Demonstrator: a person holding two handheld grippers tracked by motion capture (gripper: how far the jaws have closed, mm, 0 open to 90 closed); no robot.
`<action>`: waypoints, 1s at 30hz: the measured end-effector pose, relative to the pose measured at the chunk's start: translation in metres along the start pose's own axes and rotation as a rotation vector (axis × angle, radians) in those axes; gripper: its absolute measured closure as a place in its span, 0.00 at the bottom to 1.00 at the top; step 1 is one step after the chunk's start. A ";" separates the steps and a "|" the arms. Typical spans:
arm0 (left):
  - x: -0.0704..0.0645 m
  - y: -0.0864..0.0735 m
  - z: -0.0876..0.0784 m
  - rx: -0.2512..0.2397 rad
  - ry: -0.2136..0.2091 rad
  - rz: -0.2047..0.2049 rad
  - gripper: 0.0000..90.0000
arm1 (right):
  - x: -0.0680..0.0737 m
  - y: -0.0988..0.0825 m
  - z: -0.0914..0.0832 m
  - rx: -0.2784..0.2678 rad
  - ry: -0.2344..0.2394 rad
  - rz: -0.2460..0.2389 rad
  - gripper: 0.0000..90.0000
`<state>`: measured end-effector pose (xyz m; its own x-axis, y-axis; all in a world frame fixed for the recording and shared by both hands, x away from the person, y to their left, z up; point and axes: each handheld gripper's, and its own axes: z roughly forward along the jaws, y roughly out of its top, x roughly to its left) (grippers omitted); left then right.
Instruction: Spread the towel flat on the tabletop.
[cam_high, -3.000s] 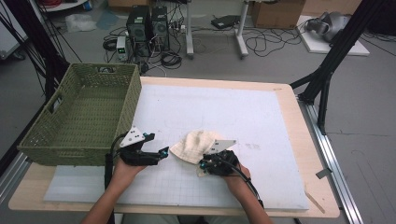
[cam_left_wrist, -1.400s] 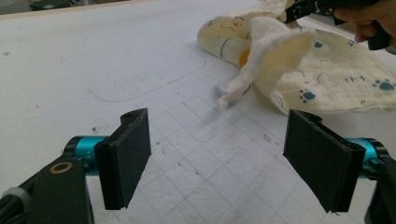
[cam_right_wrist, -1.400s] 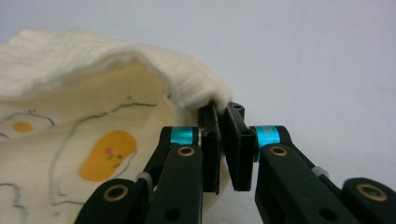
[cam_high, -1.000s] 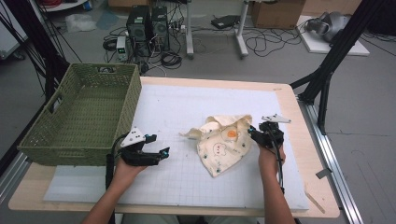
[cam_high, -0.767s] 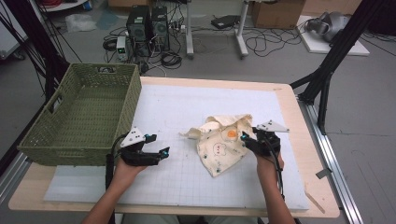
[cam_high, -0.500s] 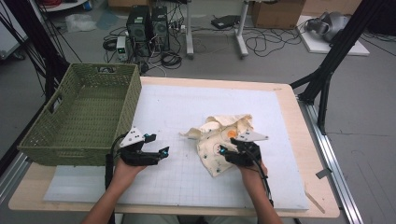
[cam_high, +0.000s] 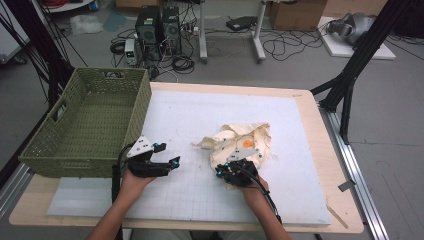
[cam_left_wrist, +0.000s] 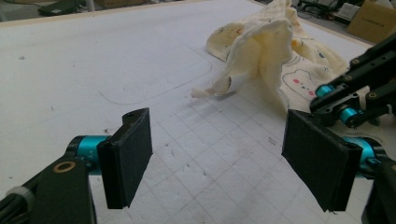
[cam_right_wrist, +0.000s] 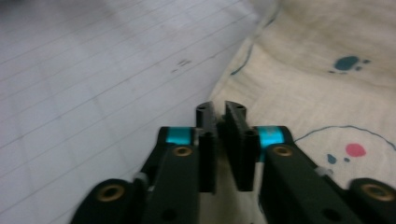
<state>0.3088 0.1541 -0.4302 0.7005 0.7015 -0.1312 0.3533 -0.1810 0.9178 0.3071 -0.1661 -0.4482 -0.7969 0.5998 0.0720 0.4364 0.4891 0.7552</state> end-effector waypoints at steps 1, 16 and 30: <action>0.000 0.000 0.000 0.000 0.000 -0.001 0.27 | 0.002 0.000 -0.001 0.007 0.012 -0.014 0.95; 0.001 0.000 -0.001 0.002 0.006 -0.002 0.28 | 0.019 -0.033 -0.043 0.078 0.215 -0.088 0.96; -0.004 0.002 0.010 0.034 -0.016 0.034 0.39 | 0.010 -0.051 -0.083 0.004 0.146 -0.028 0.56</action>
<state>0.3125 0.1438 -0.4315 0.7223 0.6833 -0.1064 0.3499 -0.2284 0.9085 0.2419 -0.2373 -0.4315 -0.8612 0.4871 0.1450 0.4142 0.5073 0.7557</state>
